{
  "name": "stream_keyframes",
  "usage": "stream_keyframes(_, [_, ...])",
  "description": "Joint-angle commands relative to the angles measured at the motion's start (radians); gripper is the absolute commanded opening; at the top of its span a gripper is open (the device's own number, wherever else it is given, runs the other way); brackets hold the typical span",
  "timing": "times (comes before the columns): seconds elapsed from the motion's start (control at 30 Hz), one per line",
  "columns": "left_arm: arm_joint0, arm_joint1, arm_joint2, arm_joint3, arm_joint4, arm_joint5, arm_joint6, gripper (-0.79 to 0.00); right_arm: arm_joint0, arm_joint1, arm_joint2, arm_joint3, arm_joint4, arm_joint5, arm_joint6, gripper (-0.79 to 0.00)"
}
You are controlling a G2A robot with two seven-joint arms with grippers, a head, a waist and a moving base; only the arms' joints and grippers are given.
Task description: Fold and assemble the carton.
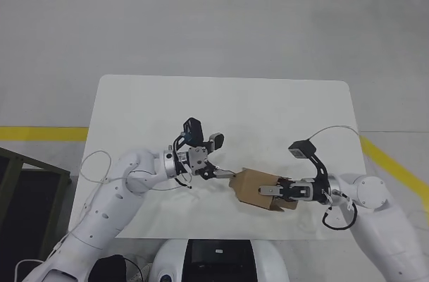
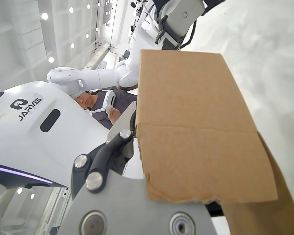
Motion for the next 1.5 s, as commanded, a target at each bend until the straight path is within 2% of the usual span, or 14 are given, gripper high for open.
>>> stream_keyframes(0.0, [-0.005, -0.002, 0.008, 0.004, -0.003, -0.001, 0.002, 0.000, -0.001, 0.000, -0.003, -0.001, 0.005, -0.002, 0.004, -0.785])
stream_keyframes(0.43, [-0.018, -0.013, 0.052, -0.001, 0.015, -0.031, 0.005, 0.000, -0.006, -0.001, -0.014, -0.002, 0.036, 0.000, 0.016, -0.785])
stream_keyframes(1.47, [-0.055, -0.031, 0.094, 0.025, 0.007, -0.047, 0.016, 0.000, -0.003, -0.001, -0.030, 0.006, 0.041, -0.002, 0.024, -0.785])
